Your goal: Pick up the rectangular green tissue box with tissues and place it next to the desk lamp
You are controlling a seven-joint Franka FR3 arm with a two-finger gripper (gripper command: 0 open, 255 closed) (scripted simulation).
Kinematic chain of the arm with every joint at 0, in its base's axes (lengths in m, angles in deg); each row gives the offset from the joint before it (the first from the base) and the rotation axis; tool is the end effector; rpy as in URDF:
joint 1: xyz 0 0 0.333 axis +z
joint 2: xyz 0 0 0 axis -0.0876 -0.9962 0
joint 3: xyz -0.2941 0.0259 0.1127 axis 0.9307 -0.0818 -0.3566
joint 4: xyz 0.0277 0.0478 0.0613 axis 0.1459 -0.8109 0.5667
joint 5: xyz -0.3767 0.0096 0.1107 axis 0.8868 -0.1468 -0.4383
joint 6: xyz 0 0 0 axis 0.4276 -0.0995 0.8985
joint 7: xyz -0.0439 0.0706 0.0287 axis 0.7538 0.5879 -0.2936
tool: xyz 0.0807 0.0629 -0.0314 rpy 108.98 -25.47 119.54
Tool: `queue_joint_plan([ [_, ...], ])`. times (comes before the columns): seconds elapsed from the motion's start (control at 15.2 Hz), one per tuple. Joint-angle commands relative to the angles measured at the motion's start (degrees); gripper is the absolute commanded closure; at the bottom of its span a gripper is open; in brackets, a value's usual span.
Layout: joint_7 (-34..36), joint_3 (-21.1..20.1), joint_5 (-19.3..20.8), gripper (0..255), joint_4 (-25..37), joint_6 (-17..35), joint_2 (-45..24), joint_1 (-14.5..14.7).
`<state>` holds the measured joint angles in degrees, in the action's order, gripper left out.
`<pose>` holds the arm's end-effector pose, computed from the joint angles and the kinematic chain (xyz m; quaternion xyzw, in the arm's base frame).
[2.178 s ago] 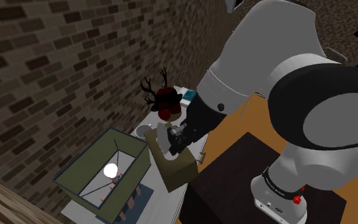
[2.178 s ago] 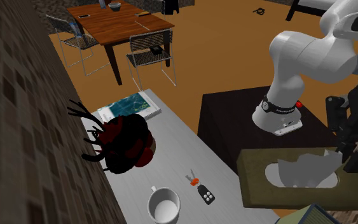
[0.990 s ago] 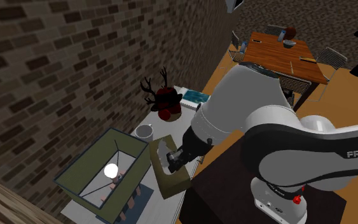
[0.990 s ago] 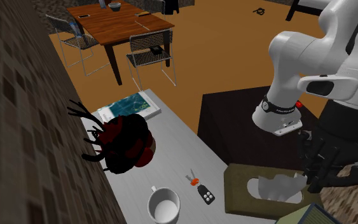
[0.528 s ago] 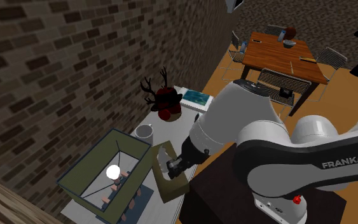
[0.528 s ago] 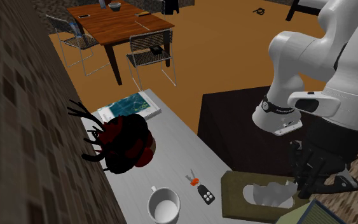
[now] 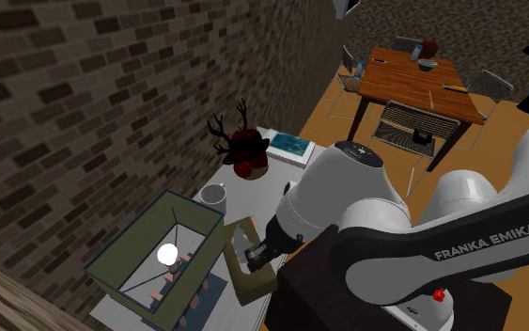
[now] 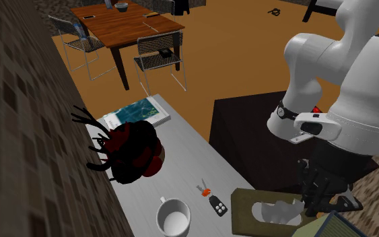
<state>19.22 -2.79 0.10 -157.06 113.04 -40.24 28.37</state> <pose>0.2109 0.2995 0.3359 -0.9782 0.0497 -0.0920 0.1792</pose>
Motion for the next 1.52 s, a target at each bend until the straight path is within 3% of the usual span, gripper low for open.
queue_joint_plan([
  [0.0, -1.04, -0.44, -1.29, 255, -0.38, 2.78, -2.36, 0.42],
  [0.53, -6.86, -0.59, -7.05, 255, -0.4, 13.91, -13.27, 2.75],
  [1.06, -6.85, -0.58, -7.04, 255, -0.41, 13.91, -13.27, 2.75],
  [1.12, -6.85, -0.59, -7.04, 0, -0.41, 13.91, -13.26, 2.75],
  [1.45, -6.84, -0.59, -7.03, 0, -0.41, 13.9, -13.26, 2.75],
])
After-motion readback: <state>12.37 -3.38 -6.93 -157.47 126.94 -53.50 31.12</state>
